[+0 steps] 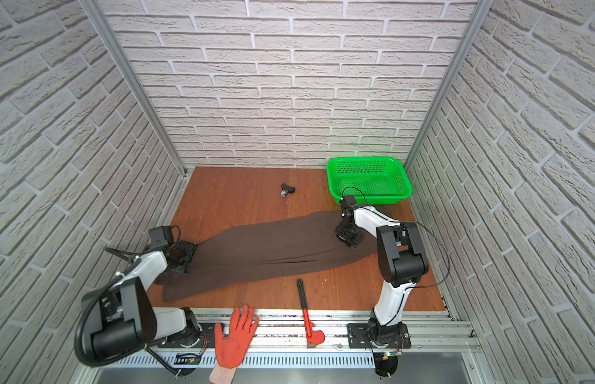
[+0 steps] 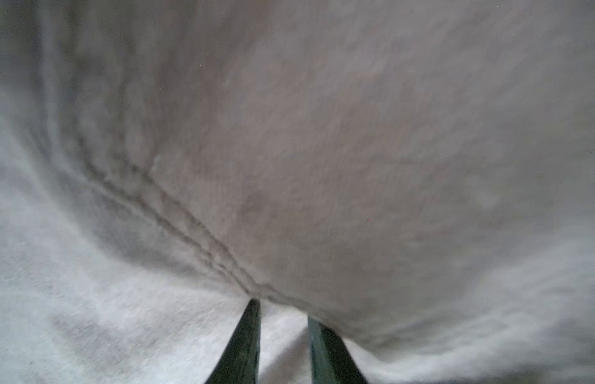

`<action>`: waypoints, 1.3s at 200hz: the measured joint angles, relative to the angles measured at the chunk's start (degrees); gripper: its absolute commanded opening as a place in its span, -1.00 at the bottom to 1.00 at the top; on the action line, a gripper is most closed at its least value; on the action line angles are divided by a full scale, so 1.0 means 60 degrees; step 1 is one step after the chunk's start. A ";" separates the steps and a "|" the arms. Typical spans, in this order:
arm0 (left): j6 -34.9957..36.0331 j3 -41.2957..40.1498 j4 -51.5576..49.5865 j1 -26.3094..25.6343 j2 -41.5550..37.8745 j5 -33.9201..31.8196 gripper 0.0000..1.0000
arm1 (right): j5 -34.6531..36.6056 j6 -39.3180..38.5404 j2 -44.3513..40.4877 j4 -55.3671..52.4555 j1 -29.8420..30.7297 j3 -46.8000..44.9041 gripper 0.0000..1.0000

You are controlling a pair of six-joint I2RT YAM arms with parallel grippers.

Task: Fold and stack the trousers
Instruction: Rotate the trousers at the center of the table.

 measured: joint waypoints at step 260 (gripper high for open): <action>0.2127 0.3665 -0.1719 0.1610 -0.1912 0.0670 0.68 | 0.1982 0.1749 -0.3585 0.0998 -0.1282 -0.2514 -0.52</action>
